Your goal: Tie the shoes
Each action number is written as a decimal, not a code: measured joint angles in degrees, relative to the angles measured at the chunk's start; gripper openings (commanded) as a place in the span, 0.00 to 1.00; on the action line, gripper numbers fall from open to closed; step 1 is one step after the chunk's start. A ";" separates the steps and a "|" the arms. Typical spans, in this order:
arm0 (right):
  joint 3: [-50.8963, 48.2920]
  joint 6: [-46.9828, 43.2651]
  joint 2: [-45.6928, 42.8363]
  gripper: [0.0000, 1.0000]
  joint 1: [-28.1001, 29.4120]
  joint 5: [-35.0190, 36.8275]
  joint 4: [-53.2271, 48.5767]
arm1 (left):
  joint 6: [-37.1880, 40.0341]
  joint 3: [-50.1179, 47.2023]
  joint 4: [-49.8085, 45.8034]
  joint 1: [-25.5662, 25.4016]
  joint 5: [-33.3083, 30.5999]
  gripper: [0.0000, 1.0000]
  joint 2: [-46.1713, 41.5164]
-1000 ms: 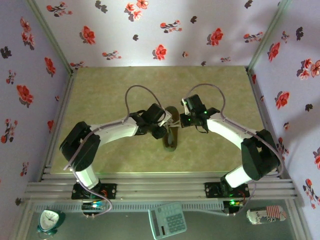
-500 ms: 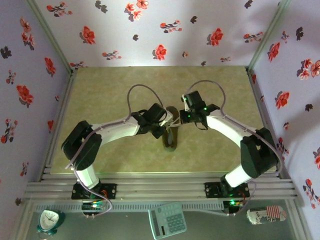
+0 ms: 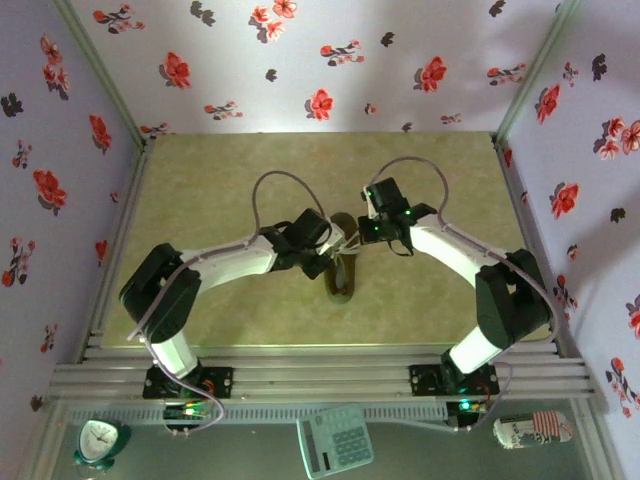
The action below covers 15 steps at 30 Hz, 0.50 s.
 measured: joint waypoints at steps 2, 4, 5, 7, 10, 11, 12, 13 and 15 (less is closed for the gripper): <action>-0.39 -0.02 -0.28 0.00 -0.09 0.00 0.04 | -0.07 -2.62 1.33 0.59 2.69 0.00 -2.78; -1.33 -0.02 -0.92 0.00 -0.09 -0.02 0.04 | -0.48 -4.59 2.82 1.60 6.21 0.00 -4.96; -1.99 -0.02 -1.33 0.00 -0.09 -0.02 0.04 | -1.11 -5.49 3.96 2.54 8.46 0.00 -5.86; -3.02 -0.04 -1.99 0.00 -0.11 -0.04 0.02 | -2.49 -6.95 6.47 4.68 12.46 0.00 -6.86; -4.63 -0.09 -3.08 0.00 -0.09 -0.20 0.02 | -4.98 -8.83 10.34 8.00 18.12 0.00 -7.37; -5.16 -0.11 -3.43 0.00 -0.09 -0.22 -0.04 | -6.01 -9.42 11.78 9.05 19.89 0.00 -7.37; -5.60 -0.20 -3.76 0.00 -0.09 -0.20 -0.02 | -6.91 -9.84 12.92 9.79 21.20 0.00 -7.37; -6.03 -0.22 -4.13 0.00 -0.09 -0.20 -0.20 | -7.96 -10.34 14.38 10.73 22.77 0.00 -7.37; -6.64 -0.24 -4.79 0.00 -0.09 -0.13 -0.85 | -10.05 -10.99 16.55 12.15 25.03 0.00 -7.37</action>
